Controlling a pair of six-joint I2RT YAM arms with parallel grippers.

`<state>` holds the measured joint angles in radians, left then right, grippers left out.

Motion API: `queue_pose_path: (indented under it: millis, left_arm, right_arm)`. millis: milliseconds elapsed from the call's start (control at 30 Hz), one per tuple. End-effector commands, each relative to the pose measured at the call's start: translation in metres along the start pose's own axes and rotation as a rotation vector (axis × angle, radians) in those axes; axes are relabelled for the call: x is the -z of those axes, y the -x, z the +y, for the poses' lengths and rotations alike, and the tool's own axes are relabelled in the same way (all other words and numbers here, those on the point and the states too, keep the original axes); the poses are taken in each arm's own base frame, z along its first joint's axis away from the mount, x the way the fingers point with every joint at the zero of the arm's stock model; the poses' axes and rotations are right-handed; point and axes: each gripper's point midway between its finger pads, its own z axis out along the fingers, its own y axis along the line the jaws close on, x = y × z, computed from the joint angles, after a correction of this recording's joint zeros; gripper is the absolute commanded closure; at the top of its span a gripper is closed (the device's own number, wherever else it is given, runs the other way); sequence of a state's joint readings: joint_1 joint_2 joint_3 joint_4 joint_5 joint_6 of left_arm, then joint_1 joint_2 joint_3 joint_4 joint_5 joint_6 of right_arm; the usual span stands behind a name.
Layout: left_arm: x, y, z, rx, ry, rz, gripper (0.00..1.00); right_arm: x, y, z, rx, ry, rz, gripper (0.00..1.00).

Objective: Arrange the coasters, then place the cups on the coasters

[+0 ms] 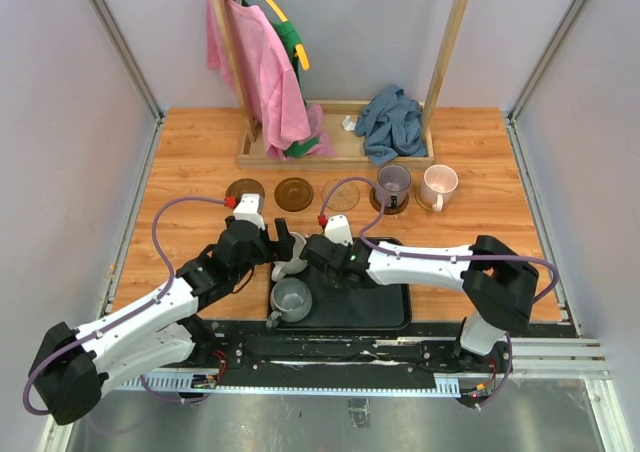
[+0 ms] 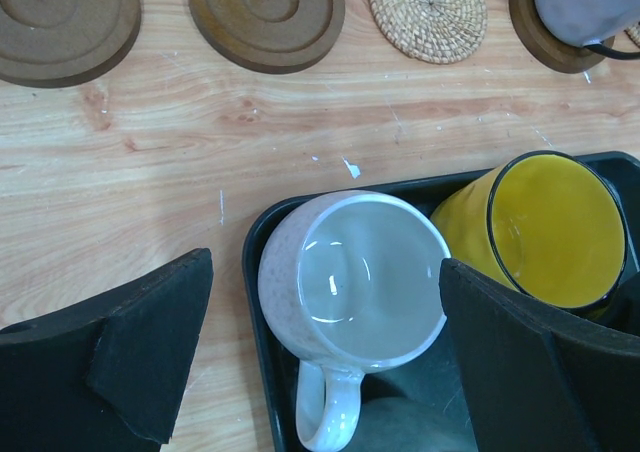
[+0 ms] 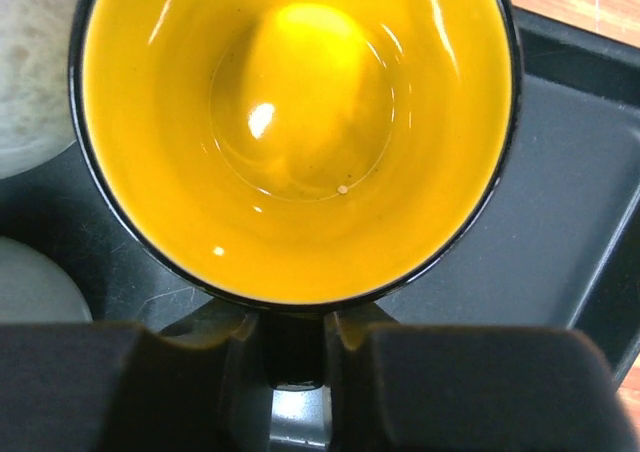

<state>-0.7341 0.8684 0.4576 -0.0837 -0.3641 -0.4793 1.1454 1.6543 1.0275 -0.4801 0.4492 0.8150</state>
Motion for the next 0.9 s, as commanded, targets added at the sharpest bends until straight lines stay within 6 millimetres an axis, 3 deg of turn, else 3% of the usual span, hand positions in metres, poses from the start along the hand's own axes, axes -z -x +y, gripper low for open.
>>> queue_pose_path:
  millis: [0, 67, 400, 700, 867]
  left_arm:
    - [-0.003, -0.001, 0.002, 0.009, 0.005, -0.012, 0.00]
    - [-0.003, -0.001, 0.002, 0.009, 0.005, -0.012, 0.00]
    - [-0.004, 0.000, 0.001, 0.009, 0.001, -0.014, 0.00]
    - [-0.003, 0.004, 0.002, 0.017, 0.006, -0.028, 0.00]
    - [-0.004, 0.006, 0.003, 0.020, 0.015, -0.040, 0.00]
  right_arm:
    - [0.000, 0.011, -0.001, -0.002, -0.036, -0.046, 0.88]
    - [0.000, 0.012, -0.002, -0.005, -0.039, -0.046, 0.99]
    - [0.015, 0.027, -0.021, -0.012, -0.065, -0.135, 0.99]
    - [0.052, 0.081, -0.037, -0.027, -0.078, -0.339, 0.99]
    - [0.044, 0.111, -0.046, -0.064, -0.093, -0.361, 0.99]
